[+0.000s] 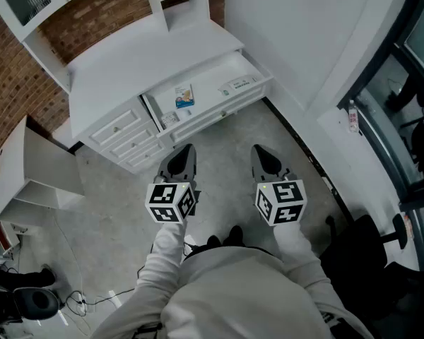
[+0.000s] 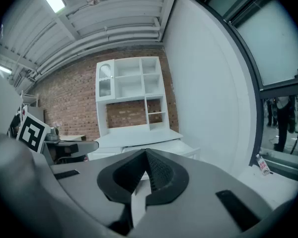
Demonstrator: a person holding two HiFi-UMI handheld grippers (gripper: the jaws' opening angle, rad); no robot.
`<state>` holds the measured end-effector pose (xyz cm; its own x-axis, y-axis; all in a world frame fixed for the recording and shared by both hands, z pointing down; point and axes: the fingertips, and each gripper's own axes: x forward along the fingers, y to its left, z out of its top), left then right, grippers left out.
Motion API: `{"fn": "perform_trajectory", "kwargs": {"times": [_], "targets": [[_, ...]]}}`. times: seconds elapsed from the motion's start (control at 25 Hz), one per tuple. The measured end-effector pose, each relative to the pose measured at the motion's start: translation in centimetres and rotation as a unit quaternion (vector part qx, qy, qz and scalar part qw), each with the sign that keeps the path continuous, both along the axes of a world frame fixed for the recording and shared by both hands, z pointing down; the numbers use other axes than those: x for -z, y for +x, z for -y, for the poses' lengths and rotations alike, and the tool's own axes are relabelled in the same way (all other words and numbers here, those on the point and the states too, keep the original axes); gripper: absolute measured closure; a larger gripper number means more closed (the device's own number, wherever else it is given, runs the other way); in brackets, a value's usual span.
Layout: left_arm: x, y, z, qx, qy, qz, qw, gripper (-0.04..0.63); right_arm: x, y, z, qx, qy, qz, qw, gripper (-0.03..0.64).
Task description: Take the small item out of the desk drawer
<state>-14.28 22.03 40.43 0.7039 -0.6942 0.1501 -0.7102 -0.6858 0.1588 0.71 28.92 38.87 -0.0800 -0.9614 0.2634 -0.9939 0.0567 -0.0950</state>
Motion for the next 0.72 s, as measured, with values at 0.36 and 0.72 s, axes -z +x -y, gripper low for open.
{"fn": "perform_trajectory", "kwargs": {"times": [0.36, 0.72], "targets": [[-0.4, 1.3, -0.4, 0.02, 0.001, 0.01, 0.9997, 0.577, 0.4, 1.7, -0.7, 0.016, 0.016, 0.021, 1.0, 0.589], [0.4, 1.5, 0.9, 0.047, 0.006, 0.018, 0.9987, 0.576, 0.3, 3.0, -0.5, 0.019, 0.016, 0.032, 0.999, 0.589]]}}
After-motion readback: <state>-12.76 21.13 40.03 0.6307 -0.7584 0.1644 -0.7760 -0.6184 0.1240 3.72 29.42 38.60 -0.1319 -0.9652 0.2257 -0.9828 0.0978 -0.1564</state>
